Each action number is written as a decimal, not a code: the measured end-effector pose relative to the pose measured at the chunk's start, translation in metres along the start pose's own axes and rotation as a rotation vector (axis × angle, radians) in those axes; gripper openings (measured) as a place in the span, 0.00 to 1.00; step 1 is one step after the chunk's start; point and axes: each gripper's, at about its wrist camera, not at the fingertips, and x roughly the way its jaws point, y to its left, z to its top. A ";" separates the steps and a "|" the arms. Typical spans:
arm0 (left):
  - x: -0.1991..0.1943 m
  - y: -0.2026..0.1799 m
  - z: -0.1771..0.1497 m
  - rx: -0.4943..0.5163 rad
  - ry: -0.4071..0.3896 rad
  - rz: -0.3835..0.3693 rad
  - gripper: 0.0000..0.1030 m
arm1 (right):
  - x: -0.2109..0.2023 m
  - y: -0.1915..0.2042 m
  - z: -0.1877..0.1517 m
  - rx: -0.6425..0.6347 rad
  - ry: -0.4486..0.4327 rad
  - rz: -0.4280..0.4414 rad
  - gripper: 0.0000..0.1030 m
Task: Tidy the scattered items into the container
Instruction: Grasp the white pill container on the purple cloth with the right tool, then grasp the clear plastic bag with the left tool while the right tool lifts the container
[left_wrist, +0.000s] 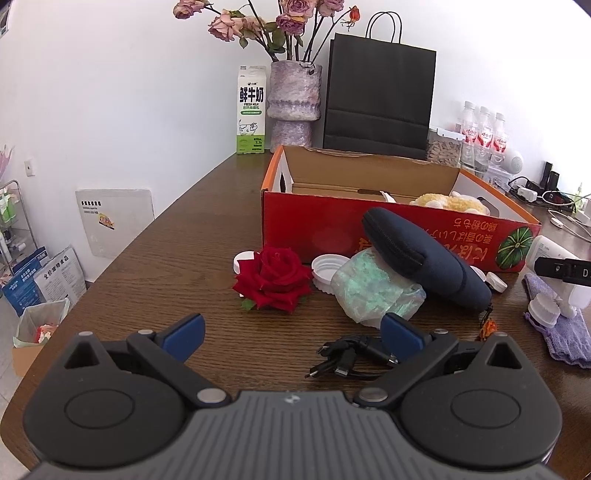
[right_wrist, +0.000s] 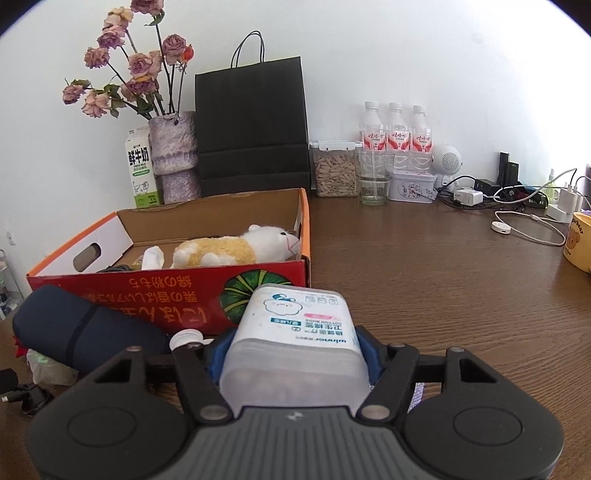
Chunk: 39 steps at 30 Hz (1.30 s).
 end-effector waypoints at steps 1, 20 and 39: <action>-0.001 -0.001 0.000 0.003 0.000 -0.002 1.00 | -0.002 0.000 0.000 0.000 -0.005 0.002 0.64; 0.025 -0.044 0.011 0.138 -0.002 -0.033 1.00 | -0.029 0.003 -0.008 -0.001 -0.031 0.049 0.64; 0.020 -0.053 0.009 0.245 -0.068 -0.118 0.25 | -0.030 0.005 -0.014 -0.002 -0.015 0.066 0.64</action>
